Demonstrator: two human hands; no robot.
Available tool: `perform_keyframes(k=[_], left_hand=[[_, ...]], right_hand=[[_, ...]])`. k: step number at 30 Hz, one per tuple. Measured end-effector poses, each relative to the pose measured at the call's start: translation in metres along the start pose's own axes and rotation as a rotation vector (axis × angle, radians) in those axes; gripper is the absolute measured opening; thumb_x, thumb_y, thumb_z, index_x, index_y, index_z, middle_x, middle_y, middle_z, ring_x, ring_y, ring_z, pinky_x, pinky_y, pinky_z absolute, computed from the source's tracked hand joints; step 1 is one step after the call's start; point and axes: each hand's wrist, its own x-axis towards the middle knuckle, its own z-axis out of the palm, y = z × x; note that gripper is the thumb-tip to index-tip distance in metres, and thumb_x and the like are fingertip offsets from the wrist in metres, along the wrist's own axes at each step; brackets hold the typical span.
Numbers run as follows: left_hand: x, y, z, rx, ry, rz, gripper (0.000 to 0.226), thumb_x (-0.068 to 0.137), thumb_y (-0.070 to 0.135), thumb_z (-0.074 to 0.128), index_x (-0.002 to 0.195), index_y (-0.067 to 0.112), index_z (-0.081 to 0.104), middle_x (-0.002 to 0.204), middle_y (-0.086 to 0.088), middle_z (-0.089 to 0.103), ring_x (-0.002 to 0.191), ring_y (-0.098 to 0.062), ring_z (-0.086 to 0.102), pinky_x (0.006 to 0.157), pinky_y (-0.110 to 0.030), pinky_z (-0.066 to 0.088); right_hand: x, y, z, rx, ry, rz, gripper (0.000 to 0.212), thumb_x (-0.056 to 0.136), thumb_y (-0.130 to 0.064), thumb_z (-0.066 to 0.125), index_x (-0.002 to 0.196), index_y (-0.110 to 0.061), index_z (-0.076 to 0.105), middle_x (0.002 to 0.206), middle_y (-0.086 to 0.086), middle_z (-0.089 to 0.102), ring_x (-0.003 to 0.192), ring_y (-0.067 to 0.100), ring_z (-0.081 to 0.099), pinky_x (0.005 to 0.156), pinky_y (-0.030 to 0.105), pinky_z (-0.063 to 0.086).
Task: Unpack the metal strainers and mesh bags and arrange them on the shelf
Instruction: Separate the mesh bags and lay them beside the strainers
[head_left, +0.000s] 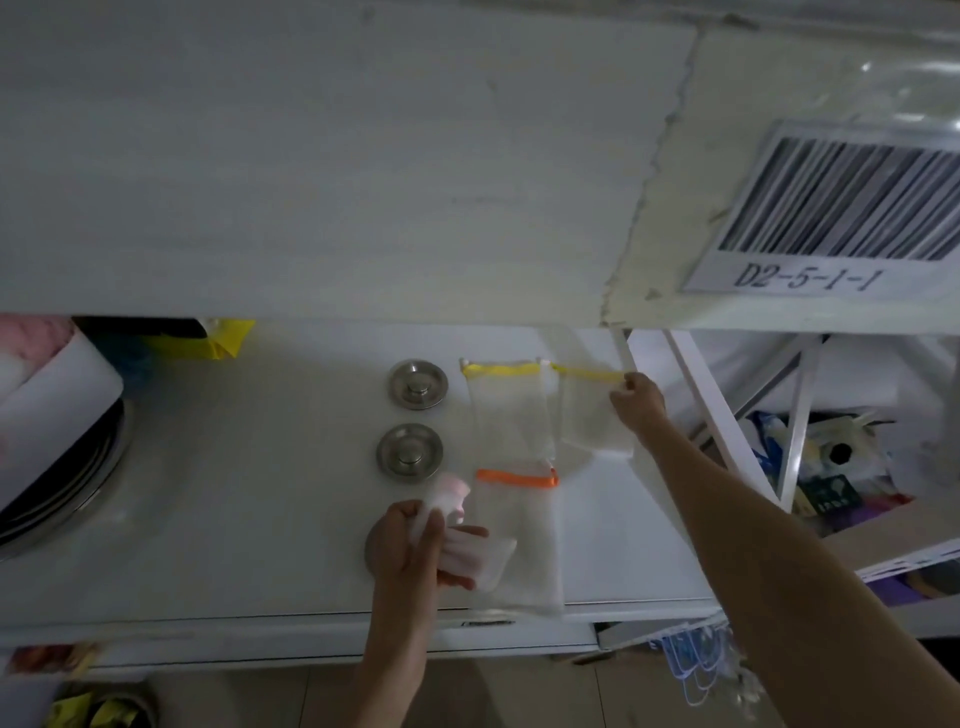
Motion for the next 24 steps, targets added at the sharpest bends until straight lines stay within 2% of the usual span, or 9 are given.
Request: perform_keyframes(k=[1, 3, 6, 10, 14, 16, 18, 20, 24], left_hand=[[-0.001, 0.000, 0.001, 0.002, -0.013, 0.002, 0.019, 0.099, 0.014, 0.050, 0.106, -0.003, 0.051, 0.078, -0.015, 0.078, 0.065, -0.019, 0.074, 0.043, -0.027, 0.055], [-0.003, 0.003, 0.004, 0.005, -0.037, 0.010, 0.018, 0.100, 0.015, 0.048, 0.107, -0.002, 0.050, 0.076, -0.011, 0.078, 0.067, -0.022, 0.074, 0.045, -0.027, 0.055], [-0.003, 0.007, 0.009, -0.021, -0.063, 0.001, 0.019, 0.099, 0.016, 0.049, 0.107, -0.001, 0.050, 0.077, -0.018, 0.077, 0.069, -0.033, 0.073, 0.045, -0.029, 0.054], [-0.007, 0.010, 0.022, -0.059, -0.131, -0.033, 0.009, 0.093, 0.024, 0.058, 0.100, 0.019, 0.058, 0.084, -0.026, 0.074, 0.068, -0.031, 0.070, 0.045, -0.028, 0.053], [-0.016, 0.014, 0.039, -0.119, -0.284, -0.052, 0.014, 0.095, 0.021, 0.057, 0.108, 0.019, 0.060, 0.077, -0.007, 0.074, 0.060, -0.013, 0.067, 0.044, -0.022, 0.047], [-0.020, 0.015, 0.047, -0.124, -0.353, -0.047, 0.020, 0.094, 0.025, 0.060, 0.114, 0.022, 0.062, 0.091, -0.008, 0.073, 0.076, -0.013, 0.068, 0.058, -0.029, 0.050], [-0.024, 0.015, 0.054, -0.102, -0.388, -0.070, 0.028, 0.090, 0.030, 0.061, 0.118, 0.029, 0.062, 0.105, -0.013, 0.070, 0.090, -0.020, 0.067, 0.069, -0.043, 0.047], [-0.026, 0.013, 0.059, -0.060, -0.386, -0.096, 0.030, 0.085, 0.033, 0.065, 0.115, 0.034, 0.063, 0.107, -0.016, 0.069, 0.089, -0.026, 0.066, 0.070, -0.047, 0.043], [-0.023, 0.008, 0.062, 0.048, -0.388, -0.104, 0.034, 0.084, 0.023, 0.072, 0.116, 0.030, 0.061, 0.094, -0.022, 0.075, 0.069, -0.031, 0.064, 0.057, -0.035, 0.046]], right_hand=[[-0.003, 0.003, 0.003, -0.083, 0.029, -0.013, 0.049, 0.087, -0.015, 0.056, 0.134, -0.004, 0.046, 0.135, 0.022, 0.048, 0.121, 0.036, 0.052, 0.103, 0.041, 0.042], [-0.020, 0.001, 0.006, -0.110, 0.090, -0.056, 0.062, 0.088, -0.018, 0.060, 0.142, -0.004, 0.034, 0.144, 0.019, 0.036, 0.134, 0.035, 0.037, 0.112, 0.039, 0.033], [-0.060, -0.013, 0.006, 0.016, 0.107, -0.158, 0.053, 0.089, -0.018, 0.063, 0.136, -0.006, 0.043, 0.139, 0.018, 0.043, 0.127, 0.031, 0.044, 0.106, 0.036, 0.038], [-0.142, -0.030, -0.005, 0.487, -0.331, -0.164, 0.021, 0.095, -0.016, 0.056, 0.106, -0.001, 0.066, 0.100, 0.014, 0.070, 0.082, 0.023, 0.064, 0.088, 0.043, 0.051], [-0.205, -0.027, -0.020, 0.559, -0.700, -0.041, 0.047, 0.094, -0.044, 0.050, 0.109, -0.003, 0.066, 0.097, 0.014, 0.070, 0.084, 0.023, 0.067, 0.079, 0.031, 0.053], [-0.223, -0.022, -0.025, 0.658, -0.810, -0.009, 0.042, 0.092, -0.047, 0.052, 0.108, -0.010, 0.065, 0.091, 0.009, 0.063, 0.075, 0.017, 0.058, 0.072, 0.023, 0.048], [-0.230, -0.016, -0.029, 0.722, -0.824, -0.042, 0.034, 0.091, -0.037, 0.059, 0.111, -0.010, 0.063, 0.091, 0.007, 0.061, 0.075, 0.017, 0.055, 0.076, 0.026, 0.049], [-0.230, -0.008, -0.034, 0.698, -0.757, -0.108, 0.032, 0.086, -0.029, 0.066, 0.111, -0.009, 0.063, 0.086, 0.009, 0.061, 0.078, 0.024, 0.055, 0.081, 0.037, 0.046], [-0.221, 0.004, -0.049, 0.638, -0.549, -0.193, 0.013, 0.089, -0.016, 0.065, 0.088, -0.003, 0.066, 0.070, 0.010, 0.050, 0.062, 0.018, 0.043, 0.066, 0.033, 0.038]])
